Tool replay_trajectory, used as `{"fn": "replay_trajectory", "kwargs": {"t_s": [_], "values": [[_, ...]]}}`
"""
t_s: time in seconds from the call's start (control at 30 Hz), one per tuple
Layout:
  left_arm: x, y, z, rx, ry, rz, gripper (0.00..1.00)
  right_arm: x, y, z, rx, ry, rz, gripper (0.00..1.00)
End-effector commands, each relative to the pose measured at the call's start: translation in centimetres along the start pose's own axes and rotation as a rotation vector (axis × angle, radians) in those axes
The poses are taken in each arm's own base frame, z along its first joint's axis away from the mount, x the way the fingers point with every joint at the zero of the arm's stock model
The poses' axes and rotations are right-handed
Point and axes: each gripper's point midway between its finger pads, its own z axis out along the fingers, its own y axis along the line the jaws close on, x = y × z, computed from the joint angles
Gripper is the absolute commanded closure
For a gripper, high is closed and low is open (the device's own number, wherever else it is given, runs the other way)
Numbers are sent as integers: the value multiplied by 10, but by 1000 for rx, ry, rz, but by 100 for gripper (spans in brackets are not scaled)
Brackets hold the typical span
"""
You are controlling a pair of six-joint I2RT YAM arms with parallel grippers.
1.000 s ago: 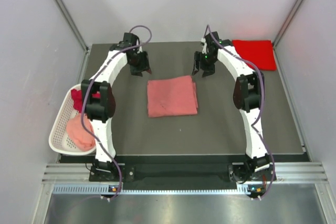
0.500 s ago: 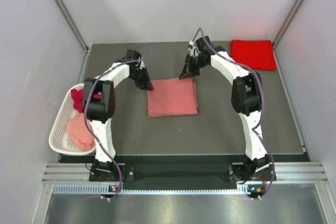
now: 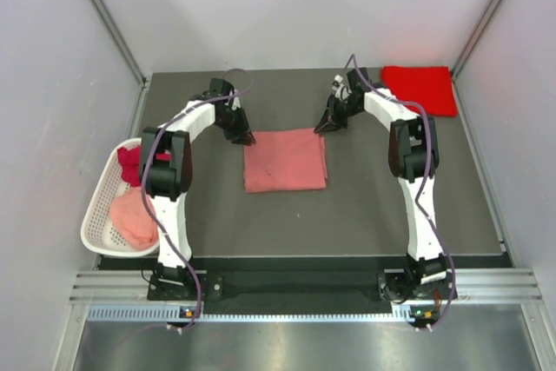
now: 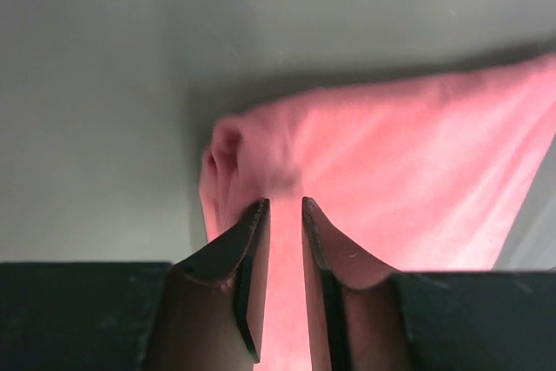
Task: Fold and stack the t-shirts
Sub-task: Fold the tshirt
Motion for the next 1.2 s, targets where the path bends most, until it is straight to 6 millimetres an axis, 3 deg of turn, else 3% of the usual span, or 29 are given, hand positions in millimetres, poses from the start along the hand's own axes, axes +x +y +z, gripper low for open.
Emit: {"fn": "replay_trajectory", "kwargs": {"t_s": [0.0, 0.03, 0.07, 0.13, 0.17, 0.23, 0.27, 0.3, 0.37, 0.43, 0.47, 0.53, 0.63, 0.73, 0.8, 0.9, 0.93, 1.07, 1.17], "values": [[-13, -35, -62, 62, -109, 87, 73, -20, 37, -48, 69, -104, -161, 94], [-5, -35, -66, 65, -98, 79, 72, -16, 39, -57, 111, -102, -156, 90], [-3, -43, -80, 84, -119, 85, 71, -17, 58, -73, 106, -134, -190, 89], [14, -47, -83, 117, -90, 75, 71, -2, 86, -74, 83, -125, -232, 87], [20, -55, -90, 153, -89, 65, 71, 16, 109, -67, 55, -101, -264, 85], [38, -62, -84, 241, -47, 51, 72, 37, 131, -54, 13, -58, -293, 83], [46, -68, -84, 275, -32, 26, 73, 59, 149, -36, -35, -10, -319, 82], [46, -73, -82, 319, -43, 28, 74, 69, 155, -25, -62, 15, -323, 82], [70, -71, -73, 363, 27, -35, 77, 95, 166, 1, -119, 72, -312, 83], [85, -63, -64, 362, 49, -60, 78, 113, 169, 15, -174, 125, -296, 92], [90, -60, -65, 356, 47, -64, 78, 130, 160, 25, -174, 170, -267, 97], [110, -42, -57, 309, 76, -87, 80, 138, 151, 34, -202, 183, -263, 100], [133, -9, -46, 185, 105, -109, 82, 163, 101, 50, -170, 252, -186, 100], [144, 17, -34, 86, 119, -104, 83, 162, 67, 53, -109, 256, -154, 100], [145, 20, -33, 58, 142, -97, 86, 154, 58, 47, -69, 244, -170, 100], [140, 17, -42, 52, 134, -72, 86, 144, 81, 26, -58, 207, -224, 100], [134, 10, -53, 65, 98, -56, 86, 141, 100, 13, -82, 181, -251, 100], [112, -17, -82, 117, 31, -29, 85, 141, 140, -11, -156, 131, -269, 100], [88, -39, -89, 192, -33, -16, 83, 148, 133, -7, -167, 133, -240, 100]]}}
